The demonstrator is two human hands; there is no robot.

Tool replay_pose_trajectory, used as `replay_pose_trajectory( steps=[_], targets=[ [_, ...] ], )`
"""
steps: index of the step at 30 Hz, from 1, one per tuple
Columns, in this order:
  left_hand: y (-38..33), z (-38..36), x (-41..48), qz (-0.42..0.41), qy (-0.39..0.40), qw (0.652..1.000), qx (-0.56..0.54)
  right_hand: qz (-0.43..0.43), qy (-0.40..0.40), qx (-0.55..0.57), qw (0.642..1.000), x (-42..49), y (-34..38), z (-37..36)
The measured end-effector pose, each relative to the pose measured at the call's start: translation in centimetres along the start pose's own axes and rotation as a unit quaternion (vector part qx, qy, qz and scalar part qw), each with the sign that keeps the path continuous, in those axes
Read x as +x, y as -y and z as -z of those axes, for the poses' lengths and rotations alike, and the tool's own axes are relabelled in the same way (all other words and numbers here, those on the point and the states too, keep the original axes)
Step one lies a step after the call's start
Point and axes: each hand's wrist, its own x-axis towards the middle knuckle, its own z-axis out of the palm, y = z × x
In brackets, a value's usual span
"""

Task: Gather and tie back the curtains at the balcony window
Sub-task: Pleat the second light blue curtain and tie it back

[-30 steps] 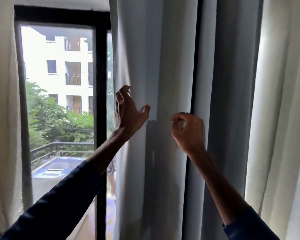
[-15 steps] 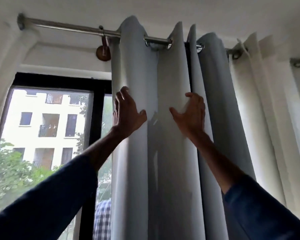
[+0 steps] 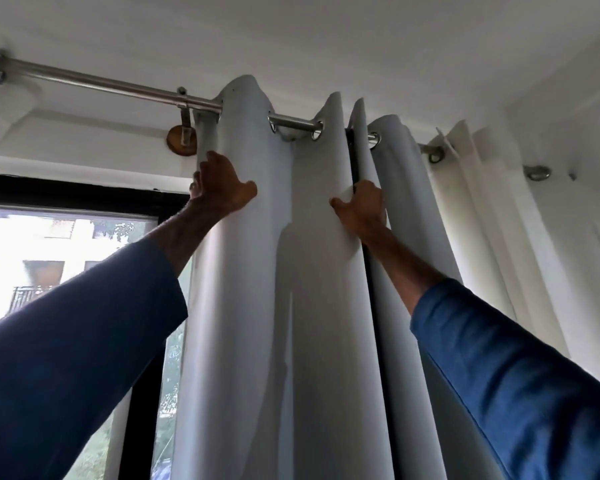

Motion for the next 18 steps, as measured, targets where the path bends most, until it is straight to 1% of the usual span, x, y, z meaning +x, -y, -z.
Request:
replay_pose_trajectory(
  steps=[4,7,11,14,16,18],
  targets=[
    [0.8,0.2,-0.2,-0.005,0.009,1.000,0.013,0.001,0.003,0.009,1.000,1.6,-1.0,-1.2],
    [1.3,0.5,0.1,-0.009,0.011,1.000,0.023,0.014,-0.005,0.026,1.000,1.9,-0.4,-2.4],
    [1.5,0.7,0.6,-0.017,0.003,1.000,0.022,0.078,0.018,0.008,0.997,0.8,2.3,-3.9],
    [1.4,0.3,1.2,-0.015,0.001,1.000,0.008,0.132,0.028,0.041,0.990,0.4,5.0,-5.5],
    [1.3,0.0,1.8,-0.006,-0.006,1.000,-0.001,0.135,0.059,0.056,0.987,0.3,6.8,-6.7],
    [1.2,-0.1,2.4,0.003,-0.020,1.000,-0.010,0.163,0.064,0.064,0.982,0.0,8.4,-7.7]
  ],
)
